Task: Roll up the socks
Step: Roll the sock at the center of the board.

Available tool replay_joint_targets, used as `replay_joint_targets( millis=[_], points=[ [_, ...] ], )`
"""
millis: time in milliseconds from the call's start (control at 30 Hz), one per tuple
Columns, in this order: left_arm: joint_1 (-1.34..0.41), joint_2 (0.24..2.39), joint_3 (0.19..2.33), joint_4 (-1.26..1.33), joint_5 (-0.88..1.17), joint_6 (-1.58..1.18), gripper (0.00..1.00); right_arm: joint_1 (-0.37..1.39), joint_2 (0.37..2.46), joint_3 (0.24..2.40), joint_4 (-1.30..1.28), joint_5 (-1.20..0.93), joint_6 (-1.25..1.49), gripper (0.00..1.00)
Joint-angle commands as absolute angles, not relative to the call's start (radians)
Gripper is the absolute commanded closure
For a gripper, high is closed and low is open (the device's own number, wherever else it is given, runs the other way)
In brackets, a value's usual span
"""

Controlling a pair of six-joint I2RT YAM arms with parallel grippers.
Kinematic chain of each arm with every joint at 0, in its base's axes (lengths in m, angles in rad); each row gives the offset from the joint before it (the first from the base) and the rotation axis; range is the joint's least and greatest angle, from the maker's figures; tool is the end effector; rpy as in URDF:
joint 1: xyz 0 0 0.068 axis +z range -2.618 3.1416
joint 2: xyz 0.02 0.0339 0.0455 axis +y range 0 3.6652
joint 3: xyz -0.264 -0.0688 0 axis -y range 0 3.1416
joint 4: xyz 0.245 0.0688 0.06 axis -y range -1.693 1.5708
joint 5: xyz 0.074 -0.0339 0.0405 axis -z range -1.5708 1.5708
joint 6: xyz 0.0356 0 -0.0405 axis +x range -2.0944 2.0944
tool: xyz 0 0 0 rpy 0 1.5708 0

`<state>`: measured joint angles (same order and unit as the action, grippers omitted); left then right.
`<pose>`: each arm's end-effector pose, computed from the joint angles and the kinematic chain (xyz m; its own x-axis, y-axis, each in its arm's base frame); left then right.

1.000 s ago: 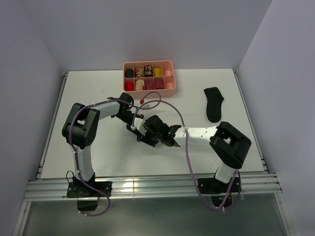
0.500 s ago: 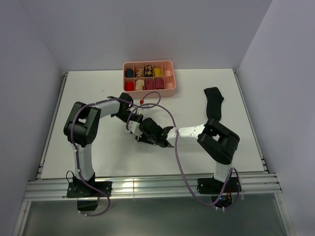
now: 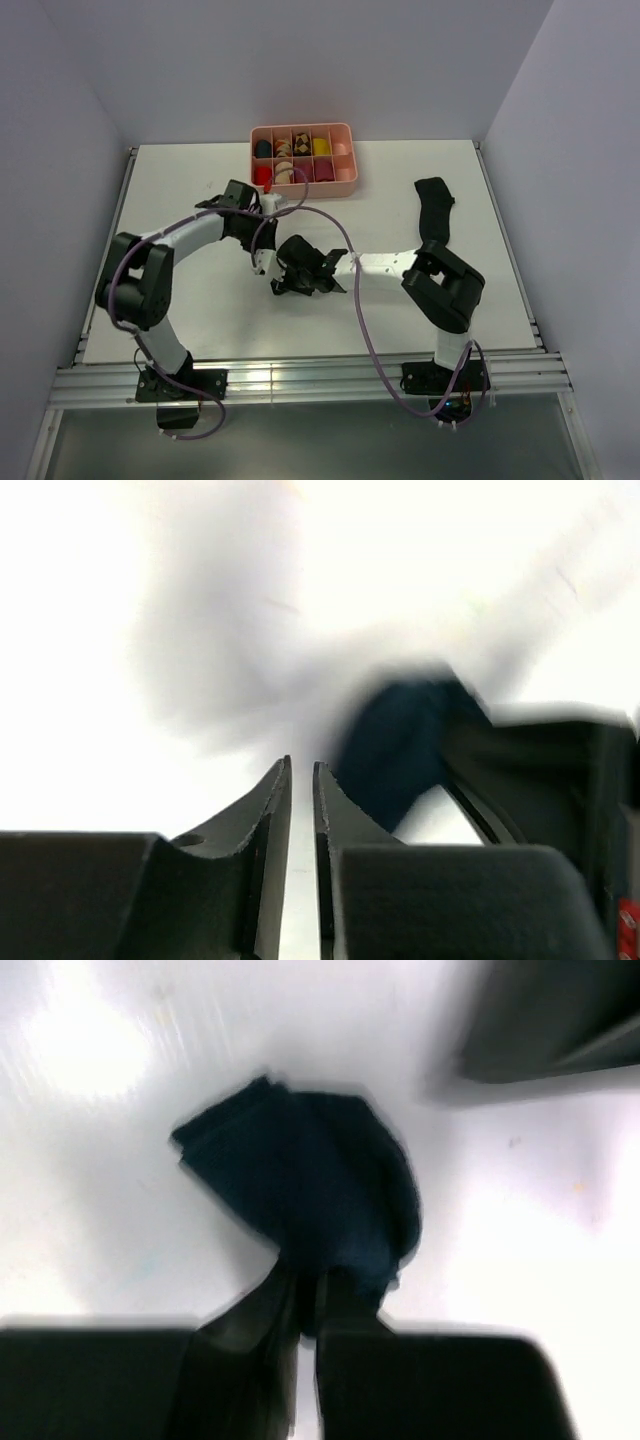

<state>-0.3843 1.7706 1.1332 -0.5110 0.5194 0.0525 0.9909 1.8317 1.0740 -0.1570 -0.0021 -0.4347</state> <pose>0.3160 -0.1469 0.1790 -0.8174 0.3797 -0.4331 0.5578 0.7096 -0.4306 0.2050 0.3130 0.1569 -0.0412 -0.8315 -0.5540 -0.9422 0.2169 -0.2554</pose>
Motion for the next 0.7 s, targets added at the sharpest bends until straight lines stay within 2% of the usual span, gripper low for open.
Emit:
replay_joint_targets(
  millis=[0,133,400,533,667],
  points=[
    [-0.357,1.619,1.085,-0.269,0.229,-0.058,0.80,0.980,1.851,1.120,-0.308,-0.115,-0.407,1.00],
    [-0.344,1.493,1.016,-0.167,0.036,-0.115,0.80,0.968,1.882,1.152,-0.373,-0.175,-0.397,1.00],
    [-0.318,1.223,0.776,0.052,-0.195,-0.140,0.81,0.896,1.971,1.290,-0.543,-0.345,-0.364,1.00],
    [-0.316,1.068,0.697,0.057,-0.181,-0.078,0.80,0.855,2.045,1.359,-0.623,-0.472,-0.350,1.00],
    [-0.316,0.951,0.611,0.051,0.010,0.050,0.80,0.809,2.114,1.460,-0.708,-0.563,-0.331,1.00]
  ],
)
